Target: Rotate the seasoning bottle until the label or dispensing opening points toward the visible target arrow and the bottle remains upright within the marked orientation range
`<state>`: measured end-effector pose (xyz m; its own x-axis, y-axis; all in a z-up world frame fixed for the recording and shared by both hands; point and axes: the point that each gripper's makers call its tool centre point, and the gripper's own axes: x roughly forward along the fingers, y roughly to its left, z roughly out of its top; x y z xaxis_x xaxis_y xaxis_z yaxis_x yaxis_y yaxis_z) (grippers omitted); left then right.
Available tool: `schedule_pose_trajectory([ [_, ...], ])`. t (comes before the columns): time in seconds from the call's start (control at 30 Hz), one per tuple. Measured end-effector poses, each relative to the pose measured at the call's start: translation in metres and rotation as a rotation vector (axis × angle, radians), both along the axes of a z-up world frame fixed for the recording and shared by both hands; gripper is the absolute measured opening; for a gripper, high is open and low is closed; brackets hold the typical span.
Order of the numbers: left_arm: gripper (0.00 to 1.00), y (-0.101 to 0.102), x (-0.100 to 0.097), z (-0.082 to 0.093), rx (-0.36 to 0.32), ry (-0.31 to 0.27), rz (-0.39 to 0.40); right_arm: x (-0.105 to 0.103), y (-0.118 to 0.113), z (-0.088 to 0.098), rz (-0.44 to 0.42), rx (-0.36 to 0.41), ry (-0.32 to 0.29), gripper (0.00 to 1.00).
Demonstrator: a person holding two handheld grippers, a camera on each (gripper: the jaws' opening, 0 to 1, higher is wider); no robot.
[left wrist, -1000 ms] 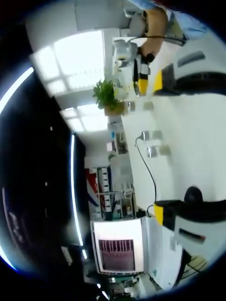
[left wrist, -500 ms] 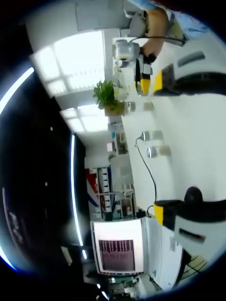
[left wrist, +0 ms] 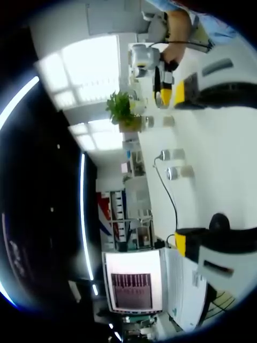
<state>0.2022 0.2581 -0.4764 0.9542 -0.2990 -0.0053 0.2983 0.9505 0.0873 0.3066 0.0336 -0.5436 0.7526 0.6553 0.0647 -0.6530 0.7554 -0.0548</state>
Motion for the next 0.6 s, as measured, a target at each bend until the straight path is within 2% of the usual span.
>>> schedule_pose_trajectory([
  [0.3, 0.97, -0.001, 0.0004, 0.0, -0.001, 0.001, -0.001, -0.0002, 0.0006, -0.0008, 0.011, -0.021, 0.01, 0.39],
  [0.47, 0.97, -0.0015, 0.0006, -0.0004, 0.0, 0.001, -0.001, -0.0005, 0.0014, -0.0014, 0.034, -0.059, -0.008, 0.4],
  [0.6, 0.97, -0.0015, 0.0003, -0.0006, 0.0, 0.0, -0.001, -0.0002, 0.0003, 0.002, 0.006, -0.087, -0.02, 0.52],
])
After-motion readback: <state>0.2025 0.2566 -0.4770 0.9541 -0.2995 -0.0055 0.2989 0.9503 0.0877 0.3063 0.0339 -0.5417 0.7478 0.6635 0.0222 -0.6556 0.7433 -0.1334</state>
